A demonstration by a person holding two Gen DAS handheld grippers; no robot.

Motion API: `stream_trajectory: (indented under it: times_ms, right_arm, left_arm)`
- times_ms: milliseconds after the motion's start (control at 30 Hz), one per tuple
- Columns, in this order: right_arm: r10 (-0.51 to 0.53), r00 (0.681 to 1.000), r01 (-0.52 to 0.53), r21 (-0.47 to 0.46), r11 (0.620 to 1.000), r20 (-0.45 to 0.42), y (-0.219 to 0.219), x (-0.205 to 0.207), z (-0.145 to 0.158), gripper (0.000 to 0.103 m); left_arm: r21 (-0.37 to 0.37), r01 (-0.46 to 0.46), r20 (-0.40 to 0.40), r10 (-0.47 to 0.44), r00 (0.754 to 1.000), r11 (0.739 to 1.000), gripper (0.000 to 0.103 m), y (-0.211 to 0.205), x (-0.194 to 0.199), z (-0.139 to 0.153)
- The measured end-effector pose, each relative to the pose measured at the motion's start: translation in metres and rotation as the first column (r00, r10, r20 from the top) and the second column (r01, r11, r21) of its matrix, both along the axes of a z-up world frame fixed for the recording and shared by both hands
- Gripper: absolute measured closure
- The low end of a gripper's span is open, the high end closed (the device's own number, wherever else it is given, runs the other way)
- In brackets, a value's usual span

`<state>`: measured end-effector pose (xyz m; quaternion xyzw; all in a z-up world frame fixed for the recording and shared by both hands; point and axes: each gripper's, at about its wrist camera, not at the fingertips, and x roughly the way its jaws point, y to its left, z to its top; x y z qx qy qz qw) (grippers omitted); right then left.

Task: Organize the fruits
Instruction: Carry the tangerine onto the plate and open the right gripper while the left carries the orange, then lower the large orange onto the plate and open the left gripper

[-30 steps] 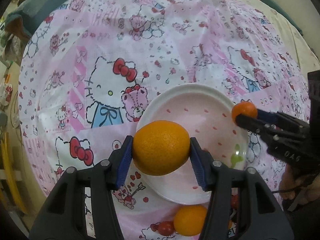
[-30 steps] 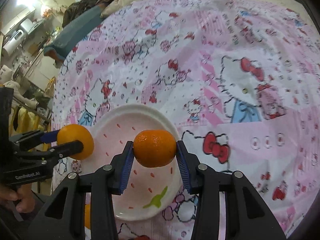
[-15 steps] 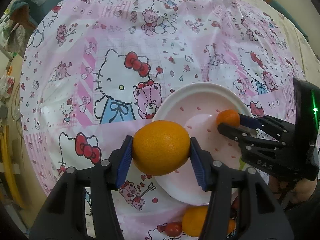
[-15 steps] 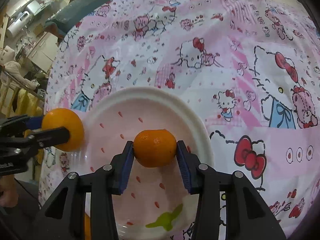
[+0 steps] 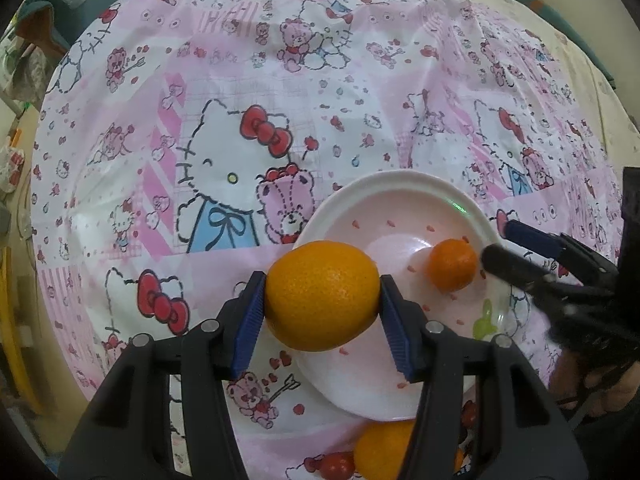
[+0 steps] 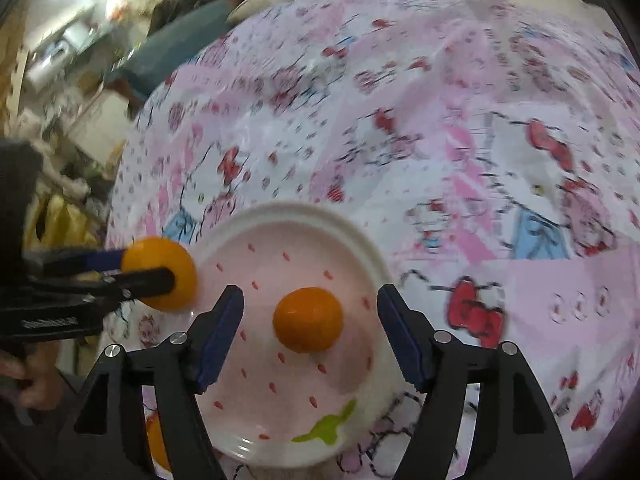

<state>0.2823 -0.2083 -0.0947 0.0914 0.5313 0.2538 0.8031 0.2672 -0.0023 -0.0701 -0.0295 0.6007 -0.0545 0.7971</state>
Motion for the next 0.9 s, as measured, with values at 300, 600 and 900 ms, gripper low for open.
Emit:
stream_trajectory:
  times_ms: [300, 600, 900]
  right_arm:
    - [-0.107, 0.994, 0.107, 0.046, 0.993, 0.001, -0.035, -0.009, 0.023, 0.031]
    - [-0.159, 0.987, 0.158, 0.072, 0.985, 0.002, -0.058, -0.009, 0.031, 0.031]
    - [-0.197, 0.98, 0.198, 0.087, 0.976, -0.013, -0.07, -0.002, 0.03, 0.031]
  left_arm:
    - [-0.091, -0.007, -0.05, 0.002, 0.999, 0.996, 0.052, -0.008, 0.004, -0.022]
    - [-0.207, -0.037, -0.062, 0.025, 0.998, 0.978, 0.051, -0.02, 0.031, -0.033]
    - [-0.204, -0.045, -0.077, 0.029, 0.997, 0.978, 0.042, -0.027, 0.042, -0.037]
